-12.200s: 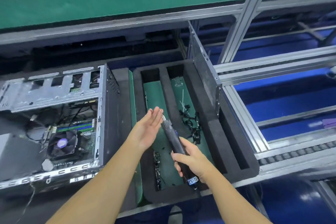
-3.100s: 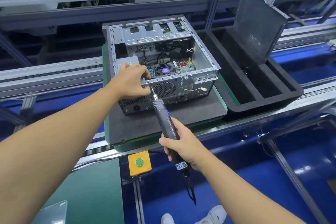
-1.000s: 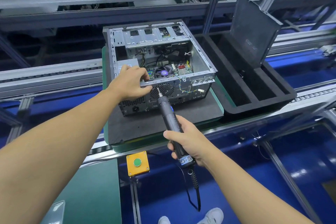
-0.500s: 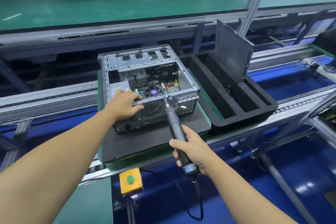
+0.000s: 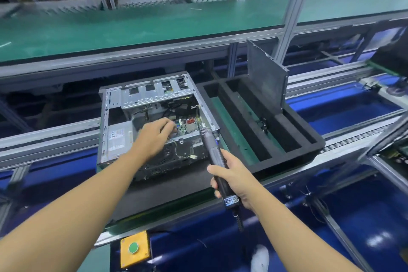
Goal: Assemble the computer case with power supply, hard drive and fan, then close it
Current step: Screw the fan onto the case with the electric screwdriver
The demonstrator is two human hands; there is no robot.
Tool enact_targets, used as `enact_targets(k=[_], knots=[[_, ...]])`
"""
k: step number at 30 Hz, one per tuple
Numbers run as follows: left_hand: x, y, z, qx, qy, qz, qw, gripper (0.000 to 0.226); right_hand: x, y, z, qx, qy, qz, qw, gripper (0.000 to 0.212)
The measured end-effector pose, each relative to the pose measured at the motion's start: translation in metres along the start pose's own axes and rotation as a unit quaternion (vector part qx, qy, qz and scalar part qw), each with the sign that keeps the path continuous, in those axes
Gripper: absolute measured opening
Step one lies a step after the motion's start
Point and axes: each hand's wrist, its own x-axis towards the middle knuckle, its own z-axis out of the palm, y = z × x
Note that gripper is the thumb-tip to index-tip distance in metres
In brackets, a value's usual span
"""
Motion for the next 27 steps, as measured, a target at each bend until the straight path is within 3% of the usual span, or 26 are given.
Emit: enact_targets(k=[5, 11, 16, 20, 23, 27], knots=[[0.056, 0.049, 0.033, -0.031, 0.060, -0.029, 0.997, 0.060, 0.035, -0.028, -0.057, -0.006, -0.007, -0.008, 1.000, 0.018], [0.118, 0.094, 0.079, -0.030, 0.029, -0.052, 0.998, 0.057, 0.076, -0.055, -0.129, -0.001, -0.028, 0.012, 1.000, 0.017], [0.153, 0.118, 0.125, -0.059, -0.078, -0.109, 0.989, 0.025, 0.107, -0.059, -0.197, -0.011, -0.032, 0.052, 0.998, 0.032], [0.164, 0.122, 0.170, -0.041, -0.172, -0.127, 0.976, 0.035, 0.132, -0.046, -0.250, -0.014, 0.007, 0.082, 0.997, 0.048], [0.165, 0.116, 0.204, -0.042, -0.261, -0.136, 0.955, 0.029, 0.145, -0.027, -0.279, -0.032, 0.031, 0.106, 0.993, 0.055], [0.163, 0.094, 0.241, 0.087, -0.295, -0.119, 0.944, 0.029, 0.157, -0.006, -0.297, -0.037, 0.043, 0.130, 0.990, 0.047]])
